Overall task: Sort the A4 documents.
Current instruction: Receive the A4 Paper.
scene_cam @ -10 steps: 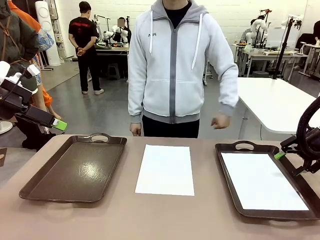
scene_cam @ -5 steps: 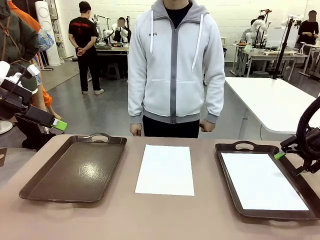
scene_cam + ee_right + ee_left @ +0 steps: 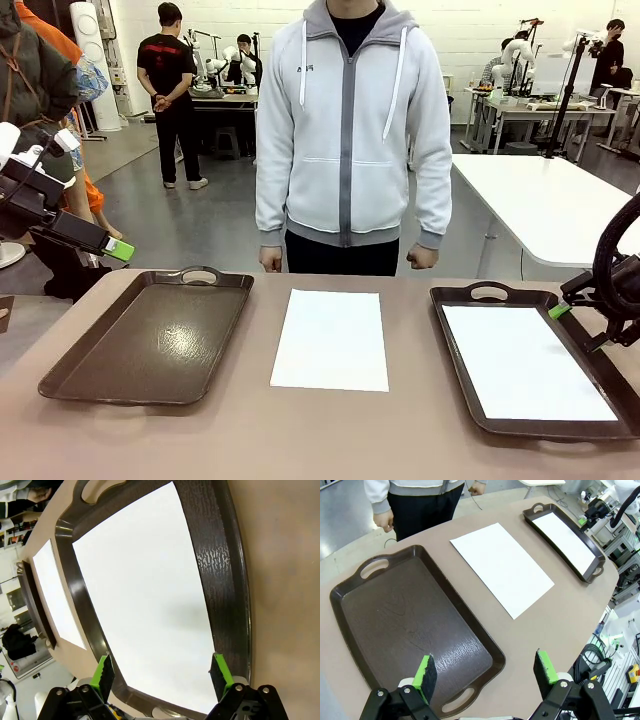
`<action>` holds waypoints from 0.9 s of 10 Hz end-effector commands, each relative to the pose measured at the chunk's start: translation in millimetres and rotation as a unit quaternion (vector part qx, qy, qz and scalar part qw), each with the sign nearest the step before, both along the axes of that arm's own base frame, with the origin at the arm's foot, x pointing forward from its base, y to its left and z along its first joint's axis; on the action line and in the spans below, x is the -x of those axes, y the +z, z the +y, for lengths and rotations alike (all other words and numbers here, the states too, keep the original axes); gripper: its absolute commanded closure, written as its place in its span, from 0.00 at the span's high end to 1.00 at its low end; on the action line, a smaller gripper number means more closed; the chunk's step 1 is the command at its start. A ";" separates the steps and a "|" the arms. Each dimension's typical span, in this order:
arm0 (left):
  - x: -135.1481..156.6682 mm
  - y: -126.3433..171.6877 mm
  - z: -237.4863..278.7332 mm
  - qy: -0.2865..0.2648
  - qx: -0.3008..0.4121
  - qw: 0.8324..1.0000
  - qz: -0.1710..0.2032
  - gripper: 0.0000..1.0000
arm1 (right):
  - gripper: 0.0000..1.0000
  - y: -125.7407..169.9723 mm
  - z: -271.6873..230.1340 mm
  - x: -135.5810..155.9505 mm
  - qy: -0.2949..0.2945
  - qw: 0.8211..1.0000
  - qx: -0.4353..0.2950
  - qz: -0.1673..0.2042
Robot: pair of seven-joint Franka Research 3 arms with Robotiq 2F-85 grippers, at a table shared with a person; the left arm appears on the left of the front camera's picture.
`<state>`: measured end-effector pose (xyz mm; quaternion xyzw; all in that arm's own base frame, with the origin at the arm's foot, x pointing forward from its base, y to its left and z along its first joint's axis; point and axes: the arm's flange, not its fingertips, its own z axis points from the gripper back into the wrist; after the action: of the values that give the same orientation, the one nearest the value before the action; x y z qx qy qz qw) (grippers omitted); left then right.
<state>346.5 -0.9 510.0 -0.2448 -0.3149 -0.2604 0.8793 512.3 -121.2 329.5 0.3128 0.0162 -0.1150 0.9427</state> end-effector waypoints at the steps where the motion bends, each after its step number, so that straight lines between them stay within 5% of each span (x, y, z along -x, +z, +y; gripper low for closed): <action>1: -2.3 -2.4 1.0 -0.009 0.006 1.000 -0.006 1.00 | 1.00 0.0 0.0 0.0 0.000 1.000 0.000 0.000; 5: -2.3 -2.4 1.0 -0.009 0.006 1.000 -0.006 1.00 | 1.00 41.0 88.7 83.6 0.161 0.971 0.068 -0.164; 9: -2.3 -2.4 1.0 -0.009 0.006 1.000 -0.006 1.00 | 1.00 92.8 194.5 110.4 0.350 0.886 0.125 -0.278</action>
<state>346.6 -1.2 509.9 -0.2444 -0.3146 -0.2605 0.8795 404.9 70.9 421.4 0.1982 -0.1250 0.2768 0.9319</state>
